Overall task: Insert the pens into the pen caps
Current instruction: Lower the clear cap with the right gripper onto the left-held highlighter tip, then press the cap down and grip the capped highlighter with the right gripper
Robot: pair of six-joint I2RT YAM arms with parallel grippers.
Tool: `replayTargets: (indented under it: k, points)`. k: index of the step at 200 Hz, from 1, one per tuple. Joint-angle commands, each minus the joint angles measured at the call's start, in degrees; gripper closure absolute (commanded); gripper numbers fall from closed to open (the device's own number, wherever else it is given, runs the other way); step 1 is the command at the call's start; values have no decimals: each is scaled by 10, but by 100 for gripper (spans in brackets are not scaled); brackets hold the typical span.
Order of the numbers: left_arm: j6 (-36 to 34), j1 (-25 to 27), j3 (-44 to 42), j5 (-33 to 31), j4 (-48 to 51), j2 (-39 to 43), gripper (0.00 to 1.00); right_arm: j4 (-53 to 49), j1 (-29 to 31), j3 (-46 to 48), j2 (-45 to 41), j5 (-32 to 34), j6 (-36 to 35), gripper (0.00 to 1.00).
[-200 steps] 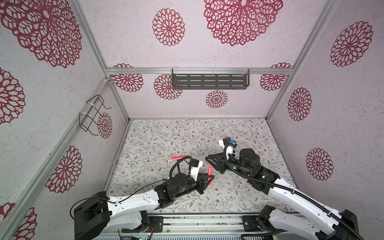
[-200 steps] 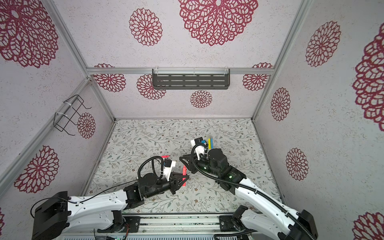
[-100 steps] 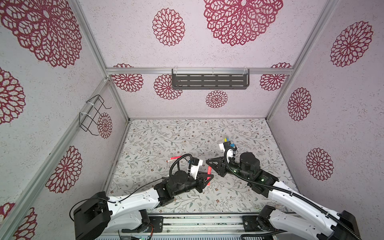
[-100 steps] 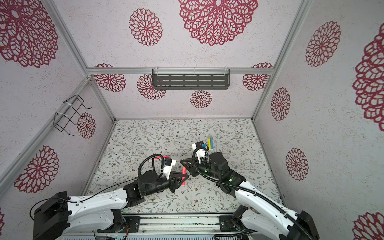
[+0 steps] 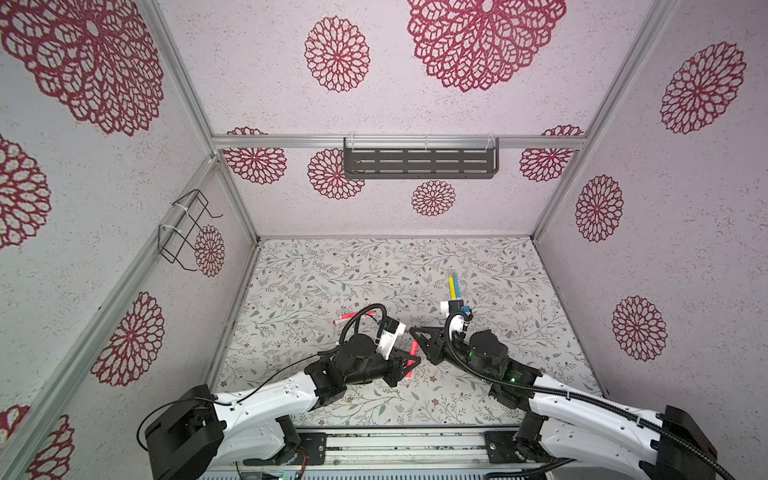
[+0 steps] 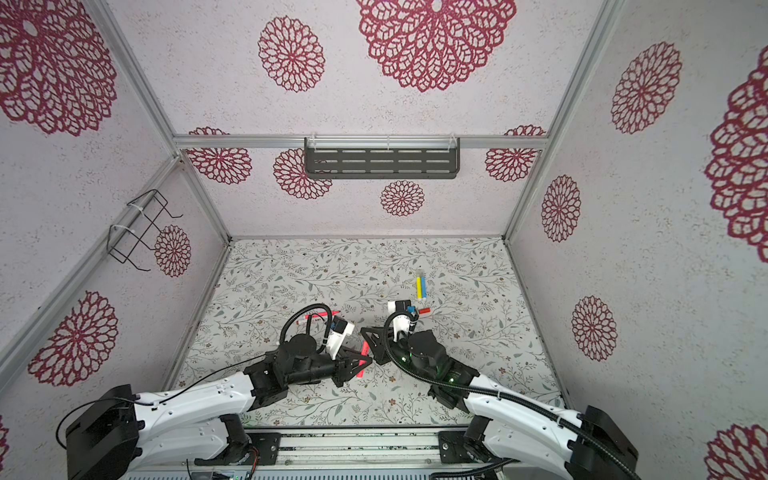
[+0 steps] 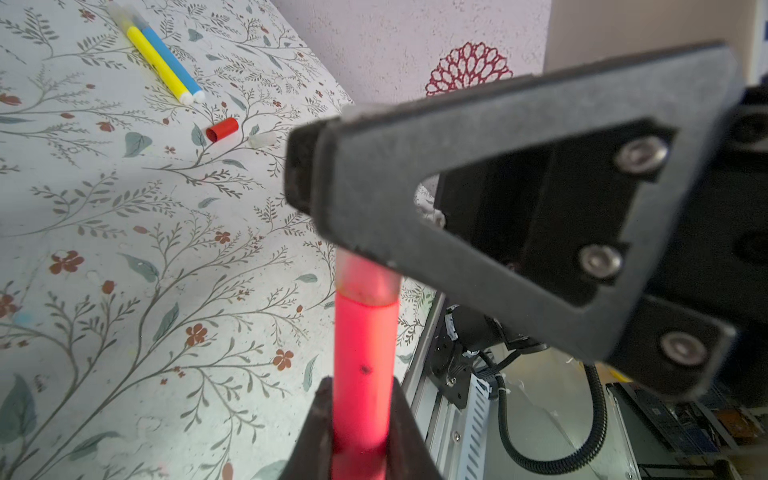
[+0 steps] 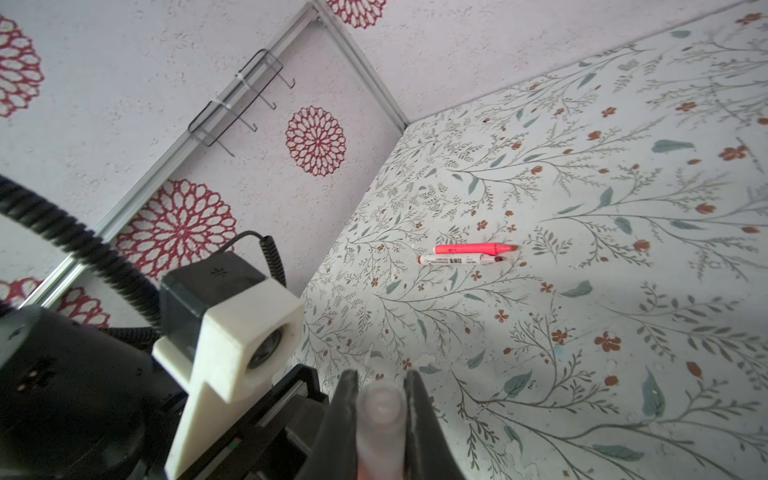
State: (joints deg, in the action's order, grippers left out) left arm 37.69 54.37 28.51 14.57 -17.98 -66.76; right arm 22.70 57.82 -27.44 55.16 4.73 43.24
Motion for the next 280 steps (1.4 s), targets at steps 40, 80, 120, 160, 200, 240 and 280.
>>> replayTargets:
  k: [40, 80, 120, 160, 200, 240, 280]
  points:
    - [43, -84, 64, -6, -176, 29, 100, -29, 107, 66, 34, -116, -15, 100]
    - [47, -107, 63, 14, -171, 46, 100, -44, 107, 79, 22, -168, -37, 100]
    - [26, -107, 78, 4, -104, 46, 100, -84, 105, 59, 0, -122, -38, 100]
    - [11, -85, 51, -30, -64, 41, 100, -186, 53, -26, -87, -52, -74, 55]
    - [0, -38, 20, -76, -37, 42, 100, -228, -23, -103, -142, -60, -116, 43]
    - [-5, -2, 11, -118, -36, 47, 100, -266, -37, -178, -55, -74, -150, 53]
    - [-6, 9, 14, -131, -36, 53, 100, -254, -39, -219, 29, -96, -159, 64]
